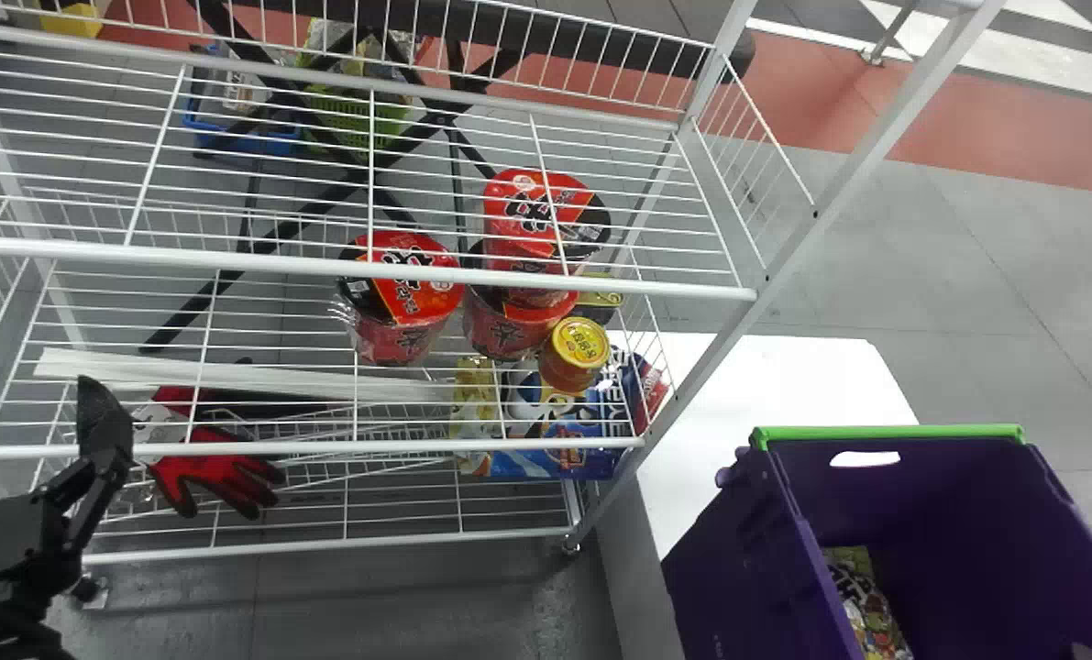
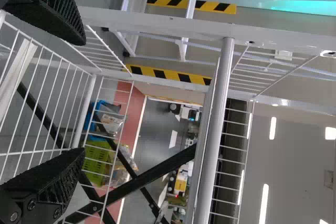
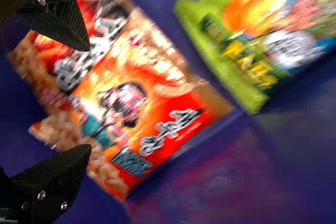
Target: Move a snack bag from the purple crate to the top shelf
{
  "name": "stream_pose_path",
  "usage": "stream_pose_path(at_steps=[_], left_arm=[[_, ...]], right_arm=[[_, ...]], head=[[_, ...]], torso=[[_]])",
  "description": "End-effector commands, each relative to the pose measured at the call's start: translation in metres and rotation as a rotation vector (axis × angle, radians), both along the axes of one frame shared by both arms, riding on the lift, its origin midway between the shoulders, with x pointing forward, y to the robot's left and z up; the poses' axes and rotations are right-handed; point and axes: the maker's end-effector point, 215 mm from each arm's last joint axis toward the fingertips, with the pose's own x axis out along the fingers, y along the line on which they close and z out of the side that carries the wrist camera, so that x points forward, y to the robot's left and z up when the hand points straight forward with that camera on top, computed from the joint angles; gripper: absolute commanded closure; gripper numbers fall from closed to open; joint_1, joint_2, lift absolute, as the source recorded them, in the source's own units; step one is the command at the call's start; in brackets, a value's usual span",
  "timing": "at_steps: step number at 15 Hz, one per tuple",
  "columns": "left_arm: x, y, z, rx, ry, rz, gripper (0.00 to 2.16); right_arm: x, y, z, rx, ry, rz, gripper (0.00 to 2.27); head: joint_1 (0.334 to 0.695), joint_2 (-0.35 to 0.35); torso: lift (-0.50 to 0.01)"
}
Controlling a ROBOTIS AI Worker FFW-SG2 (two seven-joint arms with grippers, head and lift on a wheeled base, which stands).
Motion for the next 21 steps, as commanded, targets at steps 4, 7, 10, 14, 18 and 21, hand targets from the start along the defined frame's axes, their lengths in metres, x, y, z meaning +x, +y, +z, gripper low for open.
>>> stream_pose_path(at_steps=[4,7,10,14,18,21], left_arm=[[-0.001,0.007,0.002,0.003,-0.012,0.013,0.09],[-0.001,0.009,0.002,0.001,-0.019,0.02,0.09],[-0.002,0.009,0.003,-0.002,-0.022,0.02,0.09],[-0.003,0.012,0.005,-0.009,-0.038,0.036,0.09],[-0.004,0.017,0.007,-0.012,-0.053,0.047,0.09],[-0.006,0.019,0.006,-0.014,-0.059,0.053,0.09]], right_arm=[[-0.029,0.013,-0.017,0.008,0.168,0.081,0.18],[-0.033,0.012,-0.018,0.001,0.226,0.134,0.18],[-0.02,0.0,-0.027,-0.033,0.251,0.223,0.18],[-0.003,-0.014,-0.041,-0.068,0.243,0.368,0.18],[-0.002,-0.001,-0.068,-0.058,0.231,0.468,0.18],[-0.005,-0.007,-0.081,-0.089,0.218,0.532,0.19]], head=[[0.695,-0.35],[0.695,-0.35],[0.695,-0.35],[0.695,-0.35],[0.695,-0.35],[0.695,-0.35]], torso=[[-0.457],[-0.457],[-0.457],[-0.457],[-0.457],[-0.457]])
